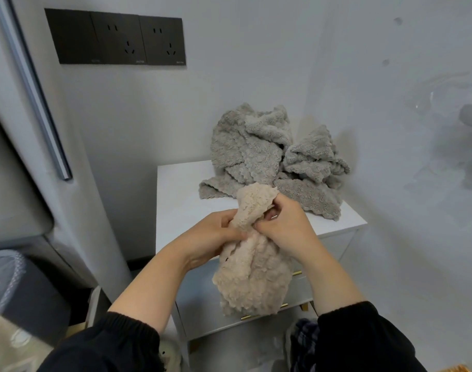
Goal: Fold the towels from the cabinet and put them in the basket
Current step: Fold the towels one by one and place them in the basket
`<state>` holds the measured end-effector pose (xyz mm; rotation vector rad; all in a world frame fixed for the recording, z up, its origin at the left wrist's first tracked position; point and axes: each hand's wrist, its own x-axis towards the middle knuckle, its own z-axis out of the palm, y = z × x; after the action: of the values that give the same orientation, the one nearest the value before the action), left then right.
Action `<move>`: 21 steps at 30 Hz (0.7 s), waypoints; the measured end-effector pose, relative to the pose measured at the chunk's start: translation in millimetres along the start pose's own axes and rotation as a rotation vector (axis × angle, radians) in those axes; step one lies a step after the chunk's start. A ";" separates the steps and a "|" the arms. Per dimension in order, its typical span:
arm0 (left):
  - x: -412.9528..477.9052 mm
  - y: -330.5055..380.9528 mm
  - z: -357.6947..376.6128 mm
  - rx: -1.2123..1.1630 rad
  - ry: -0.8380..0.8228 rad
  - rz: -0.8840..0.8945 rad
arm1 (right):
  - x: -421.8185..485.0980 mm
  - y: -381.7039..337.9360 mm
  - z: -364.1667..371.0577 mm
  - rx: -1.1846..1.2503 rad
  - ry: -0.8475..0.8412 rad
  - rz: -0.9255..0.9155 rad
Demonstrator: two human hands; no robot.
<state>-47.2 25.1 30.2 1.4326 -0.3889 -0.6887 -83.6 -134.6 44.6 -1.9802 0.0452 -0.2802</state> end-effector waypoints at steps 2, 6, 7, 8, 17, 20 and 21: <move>1.4 -1.3 -1.4 -0.070 0.098 -0.027 | -0.3 4.4 -2.7 0.094 0.010 0.038; 4.3 -2.9 -3.1 -0.246 0.218 -0.086 | 1.9 11.2 -5.9 0.230 0.029 0.109; 4.0 -2.4 -1.9 -0.314 0.209 -0.098 | 2.8 12.4 -7.2 0.238 0.024 0.122; 3.4 -2.0 -0.9 -0.384 0.188 -0.116 | 3.7 13.3 -7.9 0.240 0.014 0.136; 7.5 -12.4 6.2 -0.478 0.037 -0.209 | 6.0 23.1 -8.1 0.183 -0.005 0.283; 9.3 -13.2 8.6 -0.523 0.034 -0.209 | 6.2 21.7 -9.6 0.161 0.025 0.267; 9.9 -12.3 9.0 -0.551 0.059 -0.205 | 6.9 20.9 -10.3 0.164 0.037 0.261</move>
<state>-47.8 11.9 17.7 0.9691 0.0039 -0.8390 -77.1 -153.7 30.8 -1.7828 0.2936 -0.1449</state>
